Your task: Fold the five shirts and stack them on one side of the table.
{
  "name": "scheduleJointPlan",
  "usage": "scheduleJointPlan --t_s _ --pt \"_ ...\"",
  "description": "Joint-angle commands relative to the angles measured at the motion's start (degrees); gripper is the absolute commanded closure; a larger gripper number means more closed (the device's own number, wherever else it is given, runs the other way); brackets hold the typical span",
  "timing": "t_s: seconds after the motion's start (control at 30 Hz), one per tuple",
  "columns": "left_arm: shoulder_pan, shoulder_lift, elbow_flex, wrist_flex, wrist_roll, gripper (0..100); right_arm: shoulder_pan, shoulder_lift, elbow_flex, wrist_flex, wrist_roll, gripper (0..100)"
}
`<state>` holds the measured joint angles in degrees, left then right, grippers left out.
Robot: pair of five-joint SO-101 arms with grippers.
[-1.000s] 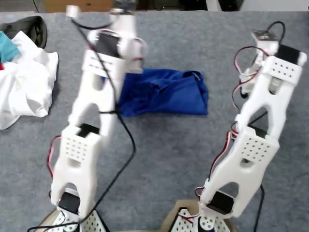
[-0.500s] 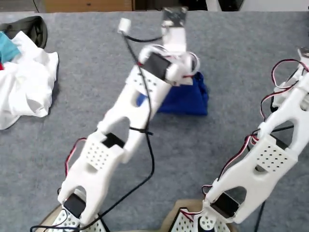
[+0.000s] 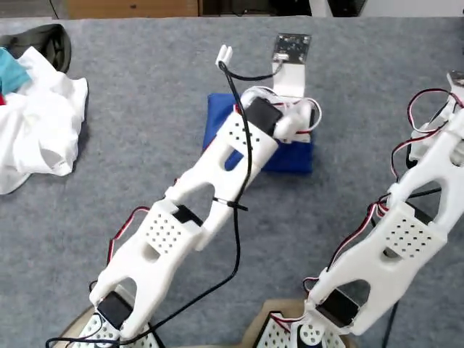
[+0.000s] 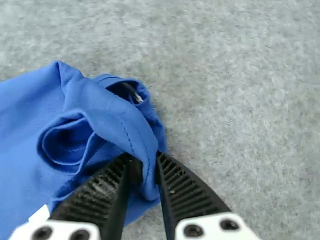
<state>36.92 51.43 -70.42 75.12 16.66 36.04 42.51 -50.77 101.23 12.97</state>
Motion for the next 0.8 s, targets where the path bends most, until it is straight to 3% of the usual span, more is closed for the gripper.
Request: scheduleJointPlan --t_s 0.0,0.07,0.13,0.23,0.53,0.77 --pt "1.6 -0.7 -0.8 -1.0 0.4 98 0.7 -4.7 0.0 -0.1 -0.1 64.5" --pt "1.9 -0.6 -0.4 -1.0 0.4 96 0.7 -4.7 0.0 -0.1 -0.1 64.5" --pt "1.9 -0.6 -0.3 -0.9 0.9 86 0.7 -4.7 0.0 -0.1 -0.1 64.5" --pt "1.3 -0.6 -0.4 -0.9 6.2 77 0.7 -4.7 0.0 -0.1 -0.1 64.5" --pt "-0.8 -1.2 -1.6 1.0 6.8 77 0.0 -2.7 0.0 0.1 -0.1 64.5" --pt "-9.1 -1.2 -9.1 13.8 5.2 77 -6.6 -3.4 0.7 1.1 3.9 64.5"
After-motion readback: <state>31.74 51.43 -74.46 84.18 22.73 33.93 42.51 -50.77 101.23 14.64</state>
